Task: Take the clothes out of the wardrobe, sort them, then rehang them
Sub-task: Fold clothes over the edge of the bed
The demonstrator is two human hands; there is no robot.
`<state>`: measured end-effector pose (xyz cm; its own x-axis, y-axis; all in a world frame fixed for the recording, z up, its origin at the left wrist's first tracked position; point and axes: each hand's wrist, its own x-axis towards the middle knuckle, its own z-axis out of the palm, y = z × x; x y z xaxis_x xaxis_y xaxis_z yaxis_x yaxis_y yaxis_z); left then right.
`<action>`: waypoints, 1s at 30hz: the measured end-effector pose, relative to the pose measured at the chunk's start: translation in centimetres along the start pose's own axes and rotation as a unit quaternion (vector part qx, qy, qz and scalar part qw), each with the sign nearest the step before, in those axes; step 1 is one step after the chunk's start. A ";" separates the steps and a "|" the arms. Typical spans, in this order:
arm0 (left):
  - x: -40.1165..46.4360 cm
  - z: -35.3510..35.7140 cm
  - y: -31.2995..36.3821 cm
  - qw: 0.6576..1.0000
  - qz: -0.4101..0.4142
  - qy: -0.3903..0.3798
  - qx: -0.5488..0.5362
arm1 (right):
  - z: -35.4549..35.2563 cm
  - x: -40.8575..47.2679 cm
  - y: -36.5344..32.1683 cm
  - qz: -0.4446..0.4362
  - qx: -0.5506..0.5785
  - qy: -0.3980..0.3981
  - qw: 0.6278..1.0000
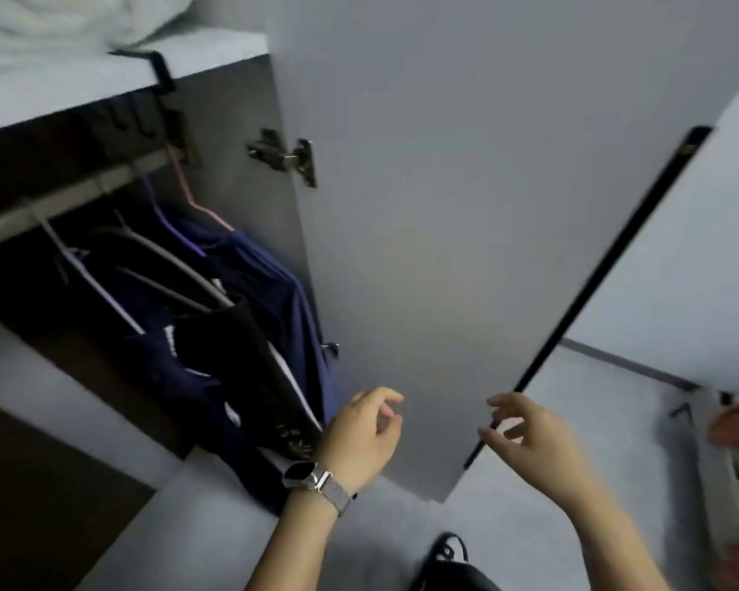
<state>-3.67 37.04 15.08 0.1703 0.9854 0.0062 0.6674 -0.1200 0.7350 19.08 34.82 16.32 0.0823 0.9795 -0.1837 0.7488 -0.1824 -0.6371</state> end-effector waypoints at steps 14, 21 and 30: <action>2.8 22.9 21.3 0.942 0.231 -0.244 0.009 | -14.6 -15.8 22.5 0.262 0.074 0.284 0.919; -4.8 41.5 30.8 0.912 0.254 -0.322 0.011 | -19.0 -27.0 39.6 0.334 0.099 0.345 0.871; 2.9 49.9 36.2 0.888 0.274 -0.368 0.029 | -23.6 -23.7 47.1 0.419 0.170 0.374 0.810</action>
<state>57.13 29.51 7.86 0.8947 0.4333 -0.1084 0.3705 -0.5843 0.7220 67.86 5.05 8.33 0.9382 0.2541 -0.2349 0.0097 -0.6978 -0.7162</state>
